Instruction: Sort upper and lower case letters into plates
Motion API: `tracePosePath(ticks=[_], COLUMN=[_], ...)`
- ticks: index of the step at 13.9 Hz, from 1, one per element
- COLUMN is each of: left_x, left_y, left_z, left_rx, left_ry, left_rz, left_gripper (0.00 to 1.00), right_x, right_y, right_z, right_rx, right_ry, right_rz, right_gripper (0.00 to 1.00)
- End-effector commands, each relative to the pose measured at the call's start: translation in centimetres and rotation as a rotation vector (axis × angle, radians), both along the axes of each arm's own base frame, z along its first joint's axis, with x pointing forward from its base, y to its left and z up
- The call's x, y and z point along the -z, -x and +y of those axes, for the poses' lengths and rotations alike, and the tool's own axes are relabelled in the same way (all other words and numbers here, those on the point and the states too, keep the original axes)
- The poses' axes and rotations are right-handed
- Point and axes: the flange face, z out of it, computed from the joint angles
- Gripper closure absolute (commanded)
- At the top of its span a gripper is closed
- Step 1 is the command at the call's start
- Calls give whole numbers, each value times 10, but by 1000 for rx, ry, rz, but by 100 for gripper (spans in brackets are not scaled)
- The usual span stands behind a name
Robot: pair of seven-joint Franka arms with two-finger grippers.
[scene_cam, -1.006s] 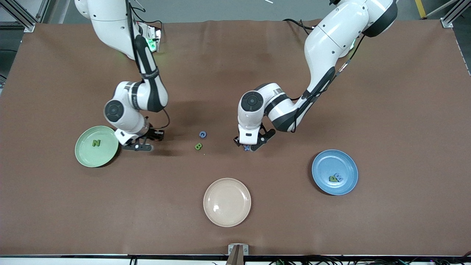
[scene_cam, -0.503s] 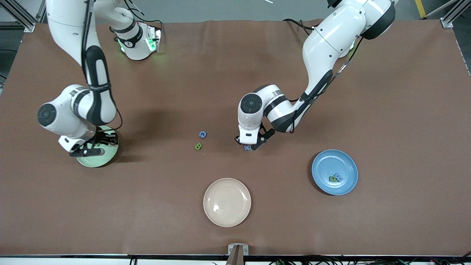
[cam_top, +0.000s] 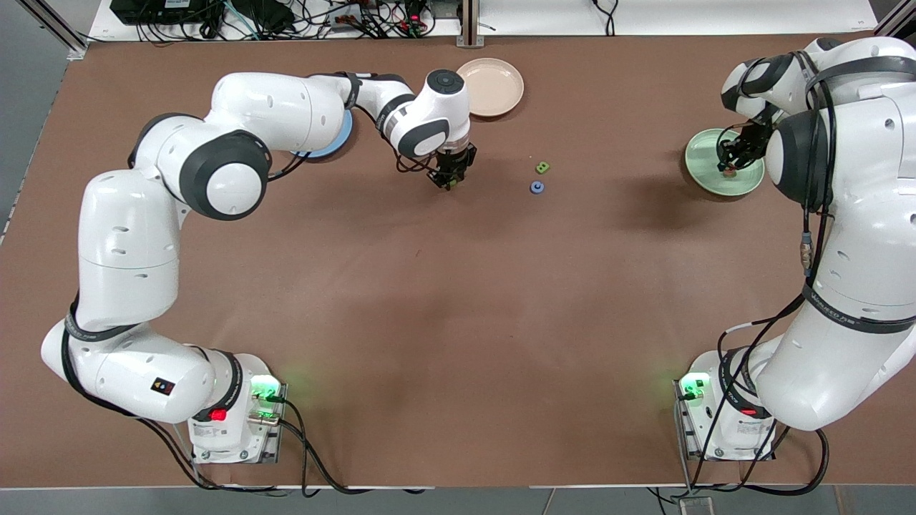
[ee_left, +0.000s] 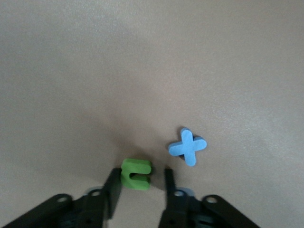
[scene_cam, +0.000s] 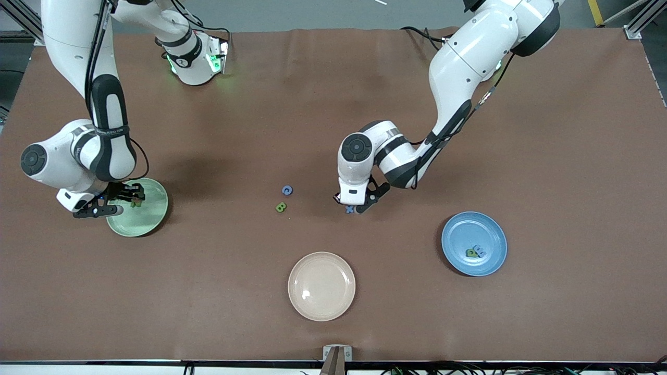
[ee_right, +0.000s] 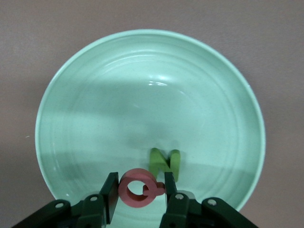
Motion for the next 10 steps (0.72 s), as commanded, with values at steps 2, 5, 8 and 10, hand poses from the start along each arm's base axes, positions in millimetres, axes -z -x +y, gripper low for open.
tracePosePath(ticks=[2,5,8,10], left_x=[-6,-44,-95,-96], left_y=[-14,-45,-99,-123], left_z=[17,46,128,189], left_rx=[-17,-63,-57,-6], left_ry=[-32,-45,-105,-152], left_rz=[-8,-56,-85,-36], left_gripper=[99,100,100,100], right_x=[9,11,-4,-26], right_y=[0,-1,-12,-28], right_z=[20,21,26,54], right_rx=[-10,-6,26,80], right_ry=[-21,-18,-33,-71], right_rz=[5,9,-11,10], right_gripper=[71,32,5,5])
